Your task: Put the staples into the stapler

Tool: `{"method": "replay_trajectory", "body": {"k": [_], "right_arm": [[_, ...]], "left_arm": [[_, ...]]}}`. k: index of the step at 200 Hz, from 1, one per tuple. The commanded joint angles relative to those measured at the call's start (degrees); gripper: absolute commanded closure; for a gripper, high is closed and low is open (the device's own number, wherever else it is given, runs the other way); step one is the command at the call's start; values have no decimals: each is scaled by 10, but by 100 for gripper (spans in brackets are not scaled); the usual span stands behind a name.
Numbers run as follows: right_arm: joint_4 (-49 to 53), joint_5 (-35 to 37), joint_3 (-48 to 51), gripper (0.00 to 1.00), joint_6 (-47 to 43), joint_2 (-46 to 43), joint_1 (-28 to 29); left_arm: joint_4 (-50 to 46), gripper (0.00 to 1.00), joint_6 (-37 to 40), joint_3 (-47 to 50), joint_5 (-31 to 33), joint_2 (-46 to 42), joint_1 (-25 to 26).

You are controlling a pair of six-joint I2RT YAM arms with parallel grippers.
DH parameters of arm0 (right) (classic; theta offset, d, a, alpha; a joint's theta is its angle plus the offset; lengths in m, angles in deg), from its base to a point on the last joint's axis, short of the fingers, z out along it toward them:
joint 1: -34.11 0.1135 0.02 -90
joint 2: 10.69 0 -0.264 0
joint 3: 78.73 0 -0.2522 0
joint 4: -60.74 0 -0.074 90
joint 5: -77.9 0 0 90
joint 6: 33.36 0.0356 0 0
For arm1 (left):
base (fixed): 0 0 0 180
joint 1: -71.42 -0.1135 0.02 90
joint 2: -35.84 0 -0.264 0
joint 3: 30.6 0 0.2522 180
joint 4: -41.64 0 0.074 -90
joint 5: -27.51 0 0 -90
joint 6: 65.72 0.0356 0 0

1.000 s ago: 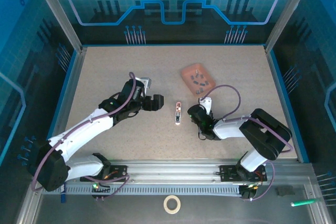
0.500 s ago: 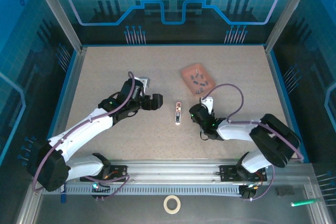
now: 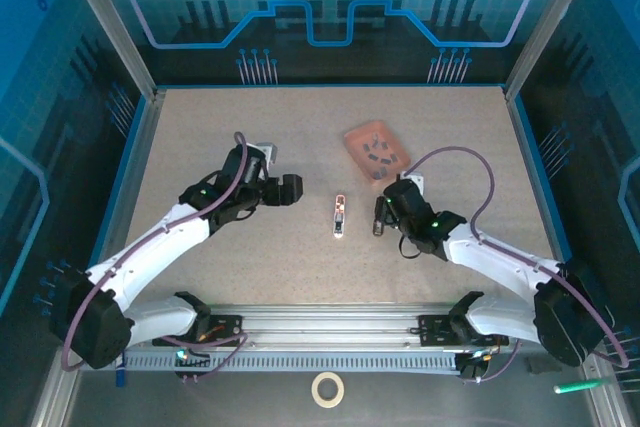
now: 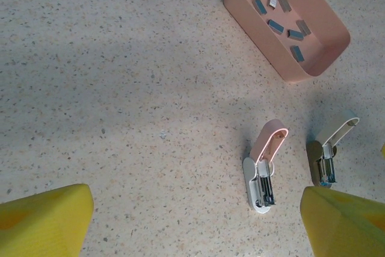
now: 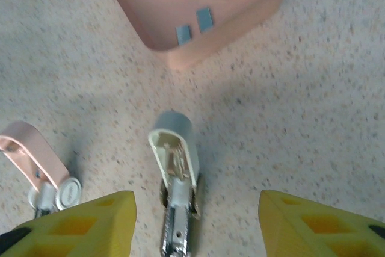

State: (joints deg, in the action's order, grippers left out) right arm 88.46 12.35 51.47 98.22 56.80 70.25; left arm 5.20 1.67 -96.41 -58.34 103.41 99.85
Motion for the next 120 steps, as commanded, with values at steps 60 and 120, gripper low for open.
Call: {"method": "replay_trajectory", "body": {"k": [60,120], "right_arm": [[66,-110,-48,41,-5,102,-18],[147,-127,-114,42,9,148,-22]], "left_arm": [[-33,10,-1,-15,-45,3,-26],[-114,10,-11,-81,-94,64,-75]]}}
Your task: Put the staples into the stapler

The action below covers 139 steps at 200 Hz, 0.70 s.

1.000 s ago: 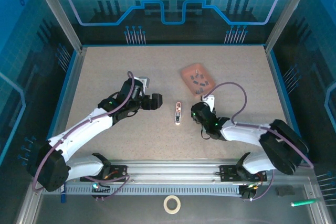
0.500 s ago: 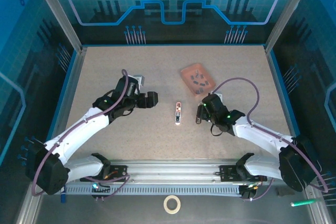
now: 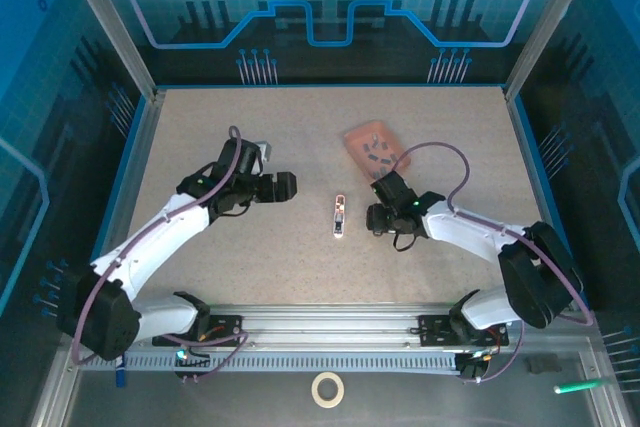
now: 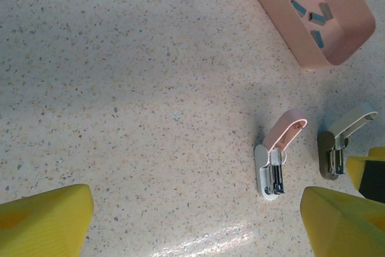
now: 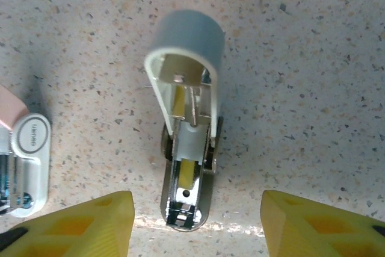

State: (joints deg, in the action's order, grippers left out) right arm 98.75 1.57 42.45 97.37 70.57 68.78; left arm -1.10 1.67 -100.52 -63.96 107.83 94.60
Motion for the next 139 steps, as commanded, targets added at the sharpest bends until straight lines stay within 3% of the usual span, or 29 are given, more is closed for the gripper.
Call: {"method": "replay_trajectory", "body": {"k": [1,54,139], "right_arm": [[44,-21,-25,42,18,11,-8],[67,12,-47,45,-7,42,-11],[-19,-37,0,48,-29,48,-13]], "left_arm": [[-52,10,-12,-40,-39,22,-24],[-25,10,-21,-44,-38,25,-32],[-28,11,-14,-27,-14,0,-32]]}}
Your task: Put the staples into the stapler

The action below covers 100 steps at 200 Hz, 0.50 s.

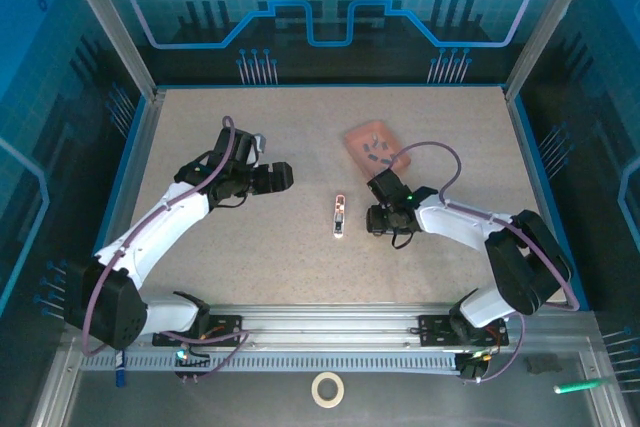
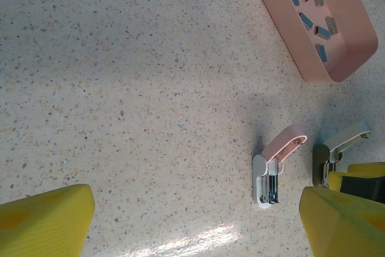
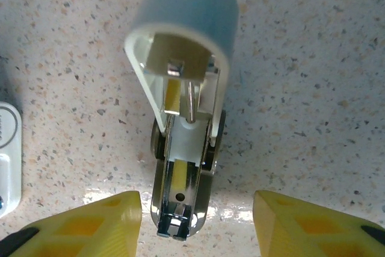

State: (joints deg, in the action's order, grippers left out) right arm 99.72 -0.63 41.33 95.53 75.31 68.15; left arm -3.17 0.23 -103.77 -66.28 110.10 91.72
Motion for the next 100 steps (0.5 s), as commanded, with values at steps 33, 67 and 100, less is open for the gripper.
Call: {"method": "replay_trajectory", "body": {"k": [33,67,100], "right_arm": [[-27,-3,7,51,-25,19,-7],[-40,-8,20,53,-29,35,-7],[-43,-11,25,59,-35,40,-7]], "left_arm": [[-2,11,1,28,13,-45,-3],[-1,11,-2,40,15,-58,-3],[4,10,-4,50,19,-66,-3]]}}
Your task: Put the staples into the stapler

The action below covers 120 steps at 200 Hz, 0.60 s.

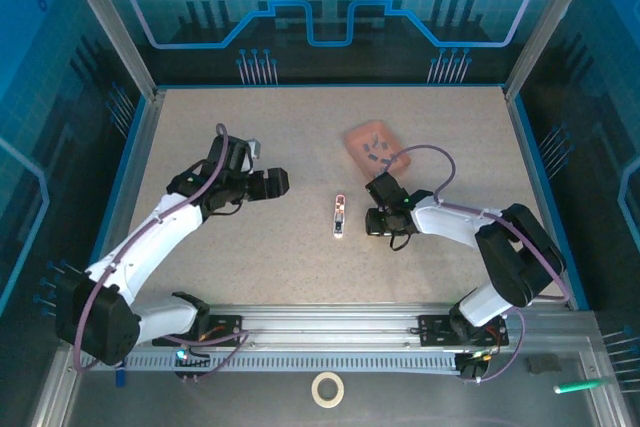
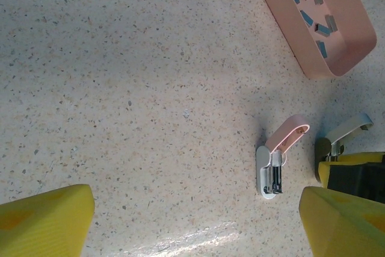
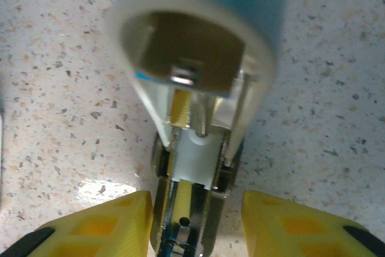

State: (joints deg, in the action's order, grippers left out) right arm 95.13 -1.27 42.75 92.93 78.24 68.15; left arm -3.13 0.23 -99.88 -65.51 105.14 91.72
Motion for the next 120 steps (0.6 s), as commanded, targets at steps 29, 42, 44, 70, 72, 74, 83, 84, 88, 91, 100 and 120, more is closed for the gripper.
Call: {"method": "replay_trajectory", "body": {"k": [29,42,44,70,72,74,83,84,88,91,100,120], "right_arm": [[-3,-8,27,67,-16,-4,-6],[-1,-9,33,69,-16,-12,-5],[-1,-8,34,69,-16,-14,-5],[6,-4,44,72,-10,-37,1],[6,-3,45,72,-9,-39,1],[6,-3,45,73,-7,-41,2],[5,-3,46,73,-3,-45,2],[5,-3,46,74,-2,-45,2],[4,-4,45,74,0,-46,4],[4,-3,45,74,1,-45,5],[4,-1,42,74,6,-44,8],[9,6,30,75,17,-37,19]], "left_arm": [[9,10,-1,17,14,-17,-3],[13,11,1,19,12,-16,-4],[14,10,1,20,12,-16,-3],[18,10,3,19,7,-13,-3],[18,10,3,19,6,-13,-3],[18,10,3,19,6,-13,-3],[19,10,3,20,5,-14,-3],[19,10,3,20,4,-14,-3],[20,10,3,21,4,-13,-4],[20,11,3,21,3,-13,-3],[20,10,3,23,2,-14,-4],[20,10,2,23,0,-18,-3]]}}
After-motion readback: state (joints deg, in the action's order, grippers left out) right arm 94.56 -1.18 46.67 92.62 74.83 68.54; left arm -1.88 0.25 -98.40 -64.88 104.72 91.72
